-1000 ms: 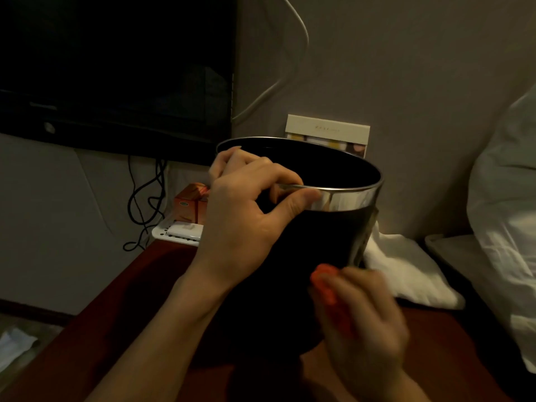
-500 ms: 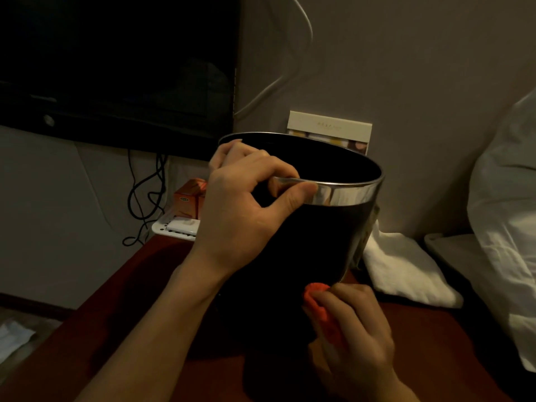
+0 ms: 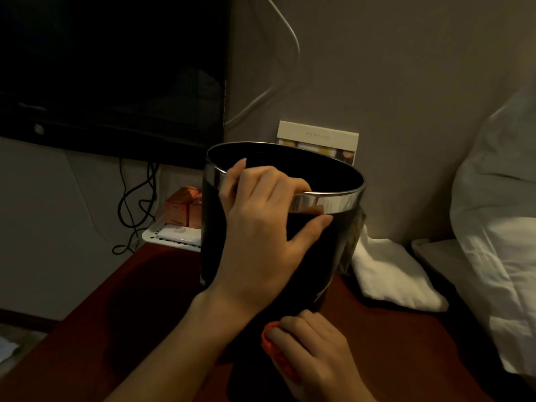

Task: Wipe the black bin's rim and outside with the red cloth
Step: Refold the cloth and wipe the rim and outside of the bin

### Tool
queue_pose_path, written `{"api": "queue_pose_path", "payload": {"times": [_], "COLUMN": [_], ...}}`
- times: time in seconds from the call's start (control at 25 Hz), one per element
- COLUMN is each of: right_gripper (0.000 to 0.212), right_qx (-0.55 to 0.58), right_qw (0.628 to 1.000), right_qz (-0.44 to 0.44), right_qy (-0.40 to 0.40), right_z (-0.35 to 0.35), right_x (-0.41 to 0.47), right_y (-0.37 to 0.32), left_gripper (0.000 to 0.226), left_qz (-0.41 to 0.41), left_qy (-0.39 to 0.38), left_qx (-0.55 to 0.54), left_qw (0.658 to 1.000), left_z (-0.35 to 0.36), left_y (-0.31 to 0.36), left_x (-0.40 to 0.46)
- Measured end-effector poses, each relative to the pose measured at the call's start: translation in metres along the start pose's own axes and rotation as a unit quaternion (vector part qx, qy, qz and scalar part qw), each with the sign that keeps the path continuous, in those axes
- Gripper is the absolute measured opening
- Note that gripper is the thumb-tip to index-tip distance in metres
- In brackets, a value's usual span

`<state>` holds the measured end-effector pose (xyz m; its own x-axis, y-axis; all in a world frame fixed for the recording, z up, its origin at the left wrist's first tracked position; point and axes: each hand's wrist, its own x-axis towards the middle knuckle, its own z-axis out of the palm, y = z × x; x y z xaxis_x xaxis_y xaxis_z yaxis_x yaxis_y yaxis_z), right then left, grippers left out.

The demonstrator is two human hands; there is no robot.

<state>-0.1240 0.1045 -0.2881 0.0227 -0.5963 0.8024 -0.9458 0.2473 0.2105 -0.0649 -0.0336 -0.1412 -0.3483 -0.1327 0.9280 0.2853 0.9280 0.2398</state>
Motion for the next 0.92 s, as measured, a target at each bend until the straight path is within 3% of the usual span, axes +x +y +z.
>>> {"api": "queue_pose_path", "payload": {"times": [0.2,0.32,0.4,0.56,0.68,0.76,0.84,0.92], "right_gripper": [0.015,0.016,0.015,0.021,0.008,0.015,0.011,0.01], "right_qx": [0.001,-0.007,-0.004,-0.018,-0.004,-0.009,0.003,0.001], "right_qw": [0.987,0.977,0.986,0.999,0.996,0.988,0.989,0.999], "right_qz": [0.088,0.132,0.09,-0.033,0.013,0.065,0.065,0.009], "right_qy": [0.136,0.165,0.144,0.002,0.092,0.137,0.13,0.052], "right_z": [-0.021,-0.025,-0.009,0.012,-0.008,-0.015,-0.007,0.008], "right_x": [0.017,0.021,0.013,0.0,0.012,0.015,0.012,0.001], "right_y": [0.014,0.016,0.006,-0.009,0.005,0.012,0.009,-0.002], "left_gripper": [0.022,0.021,0.021,0.021,0.021,0.021,0.021,0.021], "left_qz": [-0.022,-0.025,-0.024,-0.024,-0.028,-0.029,-0.025,-0.023], "left_qy": [0.024,0.025,0.024,0.011,0.008,0.009,0.009,0.005], "left_qx": [-0.089,-0.093,-0.093,-0.096,-0.103,-0.108,-0.11,-0.109], "left_qw": [0.995,0.995,0.995,0.995,0.994,0.994,0.994,0.994], "left_z": [-0.011,-0.013,-0.013,-0.015,-0.015,-0.015,-0.015,-0.016], "left_y": [-0.017,-0.021,-0.021,-0.022,-0.023,-0.023,-0.023,-0.024], "left_x": [0.005,0.007,0.006,0.008,0.009,0.008,0.009,0.009]}}
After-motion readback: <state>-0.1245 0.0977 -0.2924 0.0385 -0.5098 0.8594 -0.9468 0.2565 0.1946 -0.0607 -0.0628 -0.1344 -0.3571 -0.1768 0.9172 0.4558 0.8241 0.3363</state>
